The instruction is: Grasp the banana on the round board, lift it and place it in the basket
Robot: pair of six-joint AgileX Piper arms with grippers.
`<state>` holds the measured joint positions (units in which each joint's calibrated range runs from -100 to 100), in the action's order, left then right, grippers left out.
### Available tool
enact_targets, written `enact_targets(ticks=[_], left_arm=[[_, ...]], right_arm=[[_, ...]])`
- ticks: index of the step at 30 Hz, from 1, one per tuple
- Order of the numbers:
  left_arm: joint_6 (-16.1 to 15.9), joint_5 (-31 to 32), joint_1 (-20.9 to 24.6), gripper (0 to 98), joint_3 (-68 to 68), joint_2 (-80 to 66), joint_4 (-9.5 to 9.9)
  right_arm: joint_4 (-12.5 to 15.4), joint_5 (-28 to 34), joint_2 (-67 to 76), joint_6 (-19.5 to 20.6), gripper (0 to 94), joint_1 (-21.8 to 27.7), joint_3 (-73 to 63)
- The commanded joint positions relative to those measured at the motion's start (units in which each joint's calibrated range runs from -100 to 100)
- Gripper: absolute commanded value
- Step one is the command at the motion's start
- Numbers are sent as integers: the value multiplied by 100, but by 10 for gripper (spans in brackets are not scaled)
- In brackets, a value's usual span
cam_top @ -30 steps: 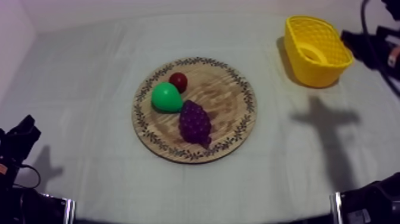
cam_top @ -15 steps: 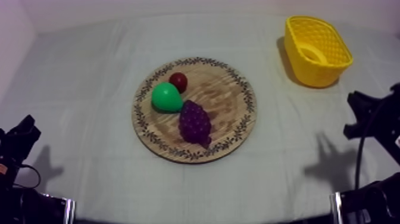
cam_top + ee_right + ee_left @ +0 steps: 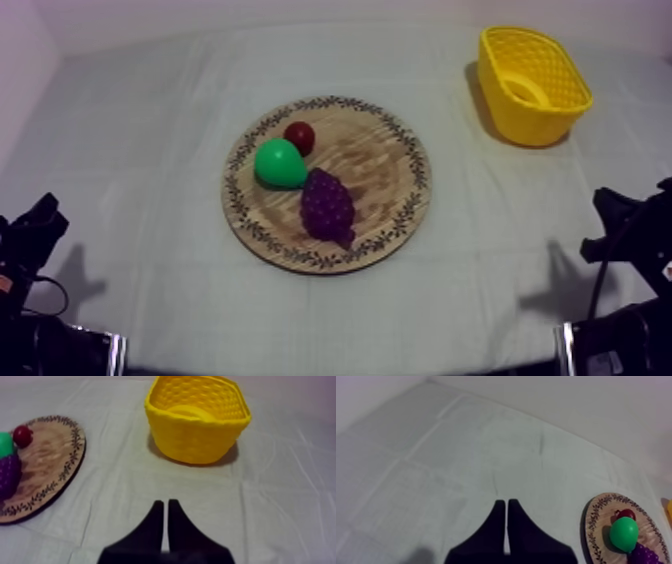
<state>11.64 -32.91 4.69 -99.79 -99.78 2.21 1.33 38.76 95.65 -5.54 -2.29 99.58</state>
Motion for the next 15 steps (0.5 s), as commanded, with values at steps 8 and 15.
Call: enact_targets(ticks=[8,15], left_arm=[[1,0,-2,1,1,-5,-3],[1,0,-2,1,1,-5,-3]], right_arm=[[-9,-5,10,-406,5,14,8],[-9,-5,11,-441,5,14,8]])
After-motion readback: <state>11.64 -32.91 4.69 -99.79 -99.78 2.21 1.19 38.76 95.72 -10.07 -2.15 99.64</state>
